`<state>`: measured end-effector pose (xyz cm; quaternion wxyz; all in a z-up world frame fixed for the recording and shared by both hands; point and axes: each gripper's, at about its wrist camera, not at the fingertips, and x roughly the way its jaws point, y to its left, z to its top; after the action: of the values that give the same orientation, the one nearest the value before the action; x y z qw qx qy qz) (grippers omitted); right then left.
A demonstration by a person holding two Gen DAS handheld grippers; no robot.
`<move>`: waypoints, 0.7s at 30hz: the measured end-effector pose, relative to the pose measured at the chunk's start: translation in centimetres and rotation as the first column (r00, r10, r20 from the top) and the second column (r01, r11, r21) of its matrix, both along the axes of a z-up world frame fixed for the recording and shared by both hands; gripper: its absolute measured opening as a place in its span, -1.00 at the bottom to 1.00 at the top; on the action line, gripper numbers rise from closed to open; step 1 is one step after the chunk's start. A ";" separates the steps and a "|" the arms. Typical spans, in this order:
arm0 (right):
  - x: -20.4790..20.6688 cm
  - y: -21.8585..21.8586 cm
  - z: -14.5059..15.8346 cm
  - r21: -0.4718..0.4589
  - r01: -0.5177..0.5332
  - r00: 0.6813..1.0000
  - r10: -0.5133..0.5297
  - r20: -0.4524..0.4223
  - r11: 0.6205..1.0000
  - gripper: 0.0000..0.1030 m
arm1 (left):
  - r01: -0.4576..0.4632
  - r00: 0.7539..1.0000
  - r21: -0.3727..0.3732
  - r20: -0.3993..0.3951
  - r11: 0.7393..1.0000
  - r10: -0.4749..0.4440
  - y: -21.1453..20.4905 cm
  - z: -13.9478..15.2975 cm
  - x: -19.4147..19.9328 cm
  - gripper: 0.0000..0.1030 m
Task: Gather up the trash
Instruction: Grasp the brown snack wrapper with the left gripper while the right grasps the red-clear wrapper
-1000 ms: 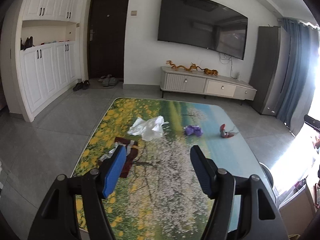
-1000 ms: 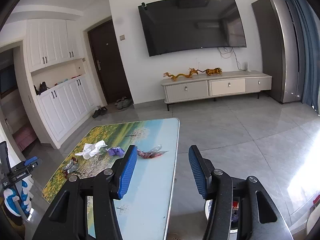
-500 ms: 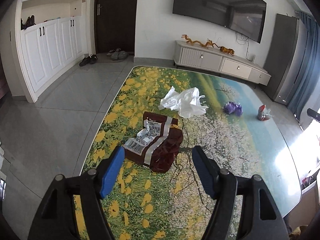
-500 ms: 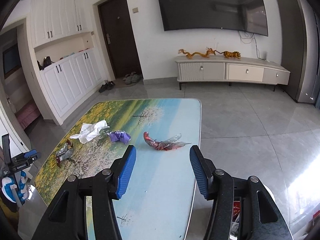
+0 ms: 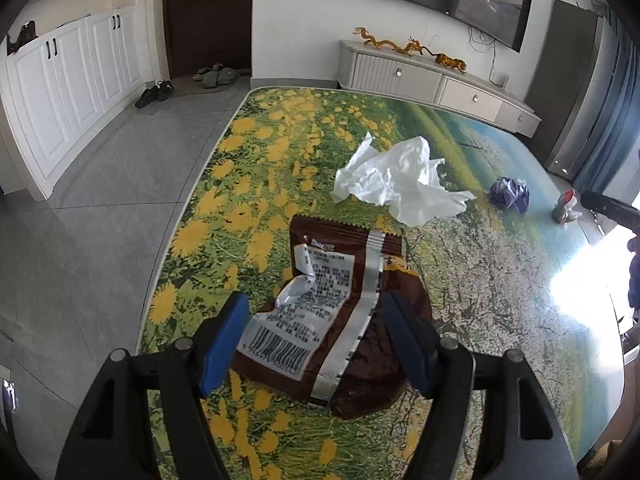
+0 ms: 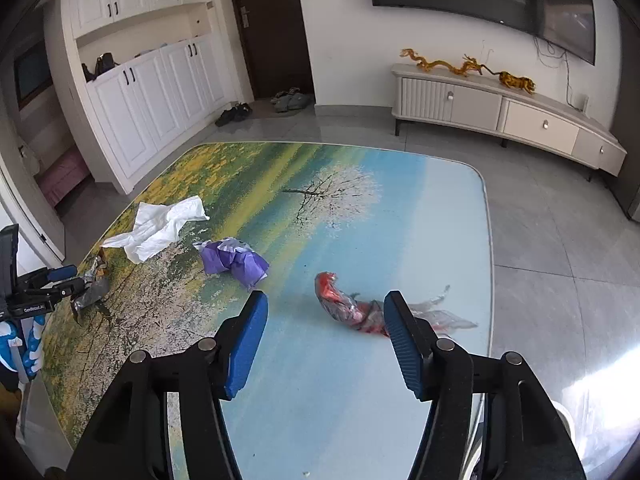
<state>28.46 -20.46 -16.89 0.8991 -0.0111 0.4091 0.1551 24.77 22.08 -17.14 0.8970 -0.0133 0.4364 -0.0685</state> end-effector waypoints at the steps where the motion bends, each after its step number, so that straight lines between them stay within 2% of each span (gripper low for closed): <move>1: 0.4 0.4 -0.4 -0.011 -0.009 1.000 0.009 -0.004 1.000 0.23 | 0.004 1.000 0.003 -0.001 1.000 -0.004 -0.1 -0.2 0.1 0.33; 5: 1.5 1.0 -1.6 -0.045 -0.009 1.000 0.008 -0.025 0.999 0.19 | 0.017 1.000 0.014 -0.005 1.000 -0.017 -0.6 -0.7 0.2 0.32; 12: 2.2 0.1 -3.4 -0.037 0.020 0.998 -0.022 -0.063 0.999 -0.48 | 0.029 0.999 0.027 -0.022 0.999 -0.028 -1.4 -1.6 -0.3 0.25; 13: 2.2 0.1 -3.5 -0.032 0.019 0.998 -0.021 -0.063 0.999 -0.58 | 0.025 0.999 0.034 -0.021 0.999 -0.024 -1.5 -1.6 -0.4 0.16; 15: 2.0 0.0 -3.5 -0.018 0.019 0.998 -0.020 -0.061 1.000 -0.64 | 0.028 0.999 0.030 -0.020 0.999 -0.028 -1.6 -1.5 -0.6 -0.05; 17: 2.0 0.0 -3.6 -0.004 0.017 0.998 -0.017 -0.060 1.000 -0.69 | 0.036 0.999 0.023 -0.022 0.999 -0.036 -1.8 -1.4 -0.9 -0.47; 19: 1.7 -0.1 -3.6 0.004 0.019 0.998 -0.019 -0.059 1.000 -0.71 | 0.036 0.999 0.031 -0.024 0.999 -0.035 -2.1 -1.3 -1.2 -0.68; 21: 1.2 -0.2 -3.6 0.017 0.024 0.998 -0.023 -0.059 1.000 -0.73 | 0.034 0.999 0.041 -0.021 0.999 -0.033 -2.4 -1.3 -1.5 -0.74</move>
<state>29.68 -20.64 -20.45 0.8886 0.0063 0.4339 0.1484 23.22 19.72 -18.47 0.8913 0.0118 0.4471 -0.0746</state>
